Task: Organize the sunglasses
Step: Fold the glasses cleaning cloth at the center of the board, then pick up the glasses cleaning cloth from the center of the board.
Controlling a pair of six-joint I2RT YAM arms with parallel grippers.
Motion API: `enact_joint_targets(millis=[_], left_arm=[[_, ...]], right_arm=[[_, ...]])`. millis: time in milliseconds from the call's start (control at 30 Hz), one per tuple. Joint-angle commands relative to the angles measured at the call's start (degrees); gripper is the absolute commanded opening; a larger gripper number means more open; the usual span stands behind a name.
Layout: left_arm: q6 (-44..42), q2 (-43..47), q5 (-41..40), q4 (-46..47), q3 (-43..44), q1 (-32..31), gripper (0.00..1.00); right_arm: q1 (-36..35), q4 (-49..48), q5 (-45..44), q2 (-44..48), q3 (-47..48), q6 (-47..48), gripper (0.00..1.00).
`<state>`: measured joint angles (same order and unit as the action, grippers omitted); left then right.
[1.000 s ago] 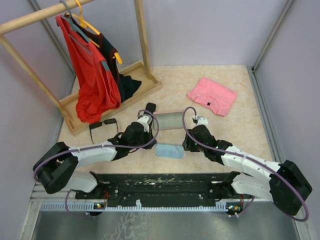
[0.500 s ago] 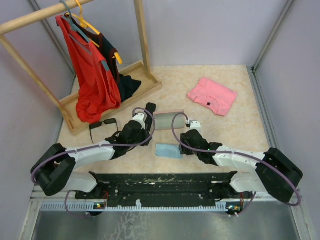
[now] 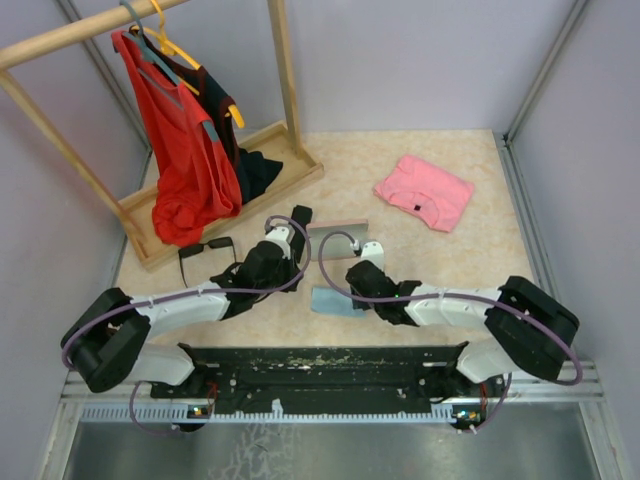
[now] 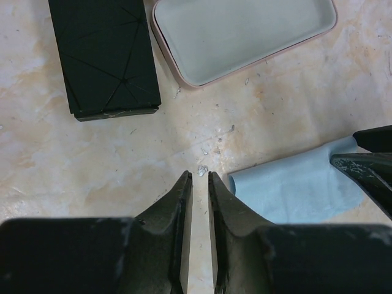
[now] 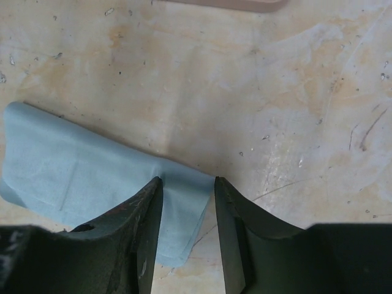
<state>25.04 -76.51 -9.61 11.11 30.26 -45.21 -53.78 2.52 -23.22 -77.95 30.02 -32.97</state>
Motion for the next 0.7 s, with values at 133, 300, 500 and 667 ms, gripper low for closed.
enact_joint_targets(millis=[133, 300, 500, 667], left_arm=[[-0.9, 0.6, 0.0, 0.0, -0.5, 0.2, 0.21], [-0.9, 0.6, 0.1, 0.0, -0.6, 0.2, 0.21], [-0.7, 0.5, 0.2, 0.1, -0.9, 0.3, 0.20], [-0.8, 0.5, 0.6, 0.4, -0.7, 0.2, 0.20]], right_arm=[[-2.8, 10.9, -1.2, -6.4, 5.3, -0.3, 0.37], [-3.2, 15.9, -1.5, -8.2, 7.5, -1.3, 0.36], [-3.4, 18.4, -2.7, -7.5, 7.6, -2.8, 0.37], [-3.4, 16.9, -2.8, -4.3, 5.6, -4.5, 0.39]])
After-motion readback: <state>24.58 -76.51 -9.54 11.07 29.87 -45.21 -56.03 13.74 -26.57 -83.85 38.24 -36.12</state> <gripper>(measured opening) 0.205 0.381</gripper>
